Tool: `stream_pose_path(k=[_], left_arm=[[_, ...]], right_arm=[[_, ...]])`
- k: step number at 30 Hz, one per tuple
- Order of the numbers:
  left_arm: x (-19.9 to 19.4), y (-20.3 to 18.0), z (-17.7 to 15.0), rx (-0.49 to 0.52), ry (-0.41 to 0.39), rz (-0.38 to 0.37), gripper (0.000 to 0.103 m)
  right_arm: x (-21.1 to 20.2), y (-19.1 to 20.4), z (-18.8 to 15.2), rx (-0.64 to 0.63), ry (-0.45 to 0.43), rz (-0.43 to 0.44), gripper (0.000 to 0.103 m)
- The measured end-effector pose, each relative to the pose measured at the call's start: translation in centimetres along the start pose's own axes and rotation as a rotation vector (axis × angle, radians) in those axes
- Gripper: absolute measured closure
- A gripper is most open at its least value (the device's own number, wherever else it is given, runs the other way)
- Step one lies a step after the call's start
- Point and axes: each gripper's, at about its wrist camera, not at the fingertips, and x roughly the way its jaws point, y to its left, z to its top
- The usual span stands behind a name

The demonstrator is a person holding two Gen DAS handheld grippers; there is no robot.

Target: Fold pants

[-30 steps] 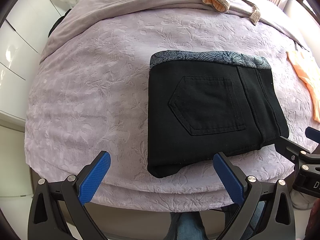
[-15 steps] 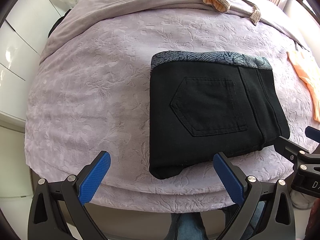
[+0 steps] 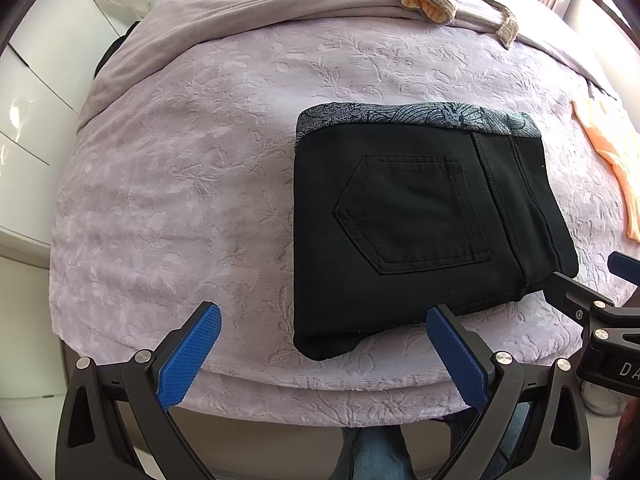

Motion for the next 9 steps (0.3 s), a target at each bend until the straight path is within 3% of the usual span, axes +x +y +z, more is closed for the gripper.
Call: stream_pose_path(k=[9], left_arm=[[-0.04,-0.43,0.18,0.010,-0.006,0.004,0.000]], right_arm=[[0.15,-0.07,0.21,0.001,0.003,0.001,0.001]])
